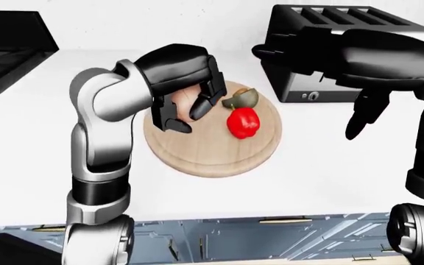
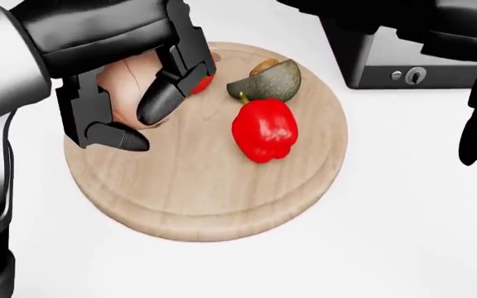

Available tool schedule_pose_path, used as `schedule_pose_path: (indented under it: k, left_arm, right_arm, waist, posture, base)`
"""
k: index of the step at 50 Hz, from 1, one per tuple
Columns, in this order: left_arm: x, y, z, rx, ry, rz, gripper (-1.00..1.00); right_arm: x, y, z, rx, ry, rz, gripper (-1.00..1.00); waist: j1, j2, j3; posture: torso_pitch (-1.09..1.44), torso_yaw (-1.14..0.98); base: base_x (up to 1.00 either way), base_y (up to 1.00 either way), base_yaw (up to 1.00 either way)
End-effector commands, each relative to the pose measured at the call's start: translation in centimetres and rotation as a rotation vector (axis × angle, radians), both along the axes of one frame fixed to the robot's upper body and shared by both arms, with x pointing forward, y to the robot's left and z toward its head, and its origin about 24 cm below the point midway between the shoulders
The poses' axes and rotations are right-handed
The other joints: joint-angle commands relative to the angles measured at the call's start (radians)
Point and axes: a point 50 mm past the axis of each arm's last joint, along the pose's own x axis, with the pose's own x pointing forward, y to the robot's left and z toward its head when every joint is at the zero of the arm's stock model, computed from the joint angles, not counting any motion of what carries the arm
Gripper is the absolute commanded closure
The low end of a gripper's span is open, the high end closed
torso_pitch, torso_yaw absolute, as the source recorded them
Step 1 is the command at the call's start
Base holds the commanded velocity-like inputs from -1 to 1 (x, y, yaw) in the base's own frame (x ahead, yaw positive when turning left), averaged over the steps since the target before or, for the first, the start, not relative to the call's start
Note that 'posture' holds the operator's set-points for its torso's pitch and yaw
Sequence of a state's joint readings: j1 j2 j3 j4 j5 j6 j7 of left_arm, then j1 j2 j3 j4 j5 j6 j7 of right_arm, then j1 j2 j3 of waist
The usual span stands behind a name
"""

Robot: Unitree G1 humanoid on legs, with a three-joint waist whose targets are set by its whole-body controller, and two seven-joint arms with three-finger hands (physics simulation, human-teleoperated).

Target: Place the avocado, onion, tomato and bell pepper on the cutting board.

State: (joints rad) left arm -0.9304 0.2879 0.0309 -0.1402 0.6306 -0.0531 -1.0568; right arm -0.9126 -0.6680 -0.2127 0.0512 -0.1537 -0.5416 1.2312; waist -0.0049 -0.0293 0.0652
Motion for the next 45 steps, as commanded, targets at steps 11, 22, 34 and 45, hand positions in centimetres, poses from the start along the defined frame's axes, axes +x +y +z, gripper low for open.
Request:
schedule_pose_path:
  k: [11,22,34,45]
  left_arm:
    - [0.5,-0.3,0.7,-0.004,-0.055,0.007,1.00]
    - [0.7,-0.7,-0.1,0.006,-0.045,0.006,0.71]
    - [1.0,-1.1,-0.6,0.000,-0.034,-0.005,0.31]
    - [0.7,-1.0,-0.9,0.016,-0.029,-0.003,0.31]
  right_arm:
    - [-0.7,-0.2,1.4,0.017,-0.066,0.001,-1.00]
    - [-0.8,-0.2,1.4,0.017,-0.068,0.001,-1.00]
    - [-0.7,-0.4,1.4,0.011,-0.067,-0.004,-1.00]
    - [-0.7,-0.4,1.5,0.009,-0.067,-0.004,-1.00]
  waist:
    - [0.001,-0.003,-0.030]
    - [0.001,-0.004,-0.032]
    - [0.002,-0.004,-0.034]
    - [0.001,-0.004,-0.033]
  posture:
    - [0.00,0.00]
    - [0.00,0.00]
    - [0.00,0.00]
    - [0.00,0.00]
  base:
    - [0.00,0.00,0.00]
    - [0.00,0.00,0.00]
    - [0.00,0.00,0.00]
    - [0.00,0.00,0.00]
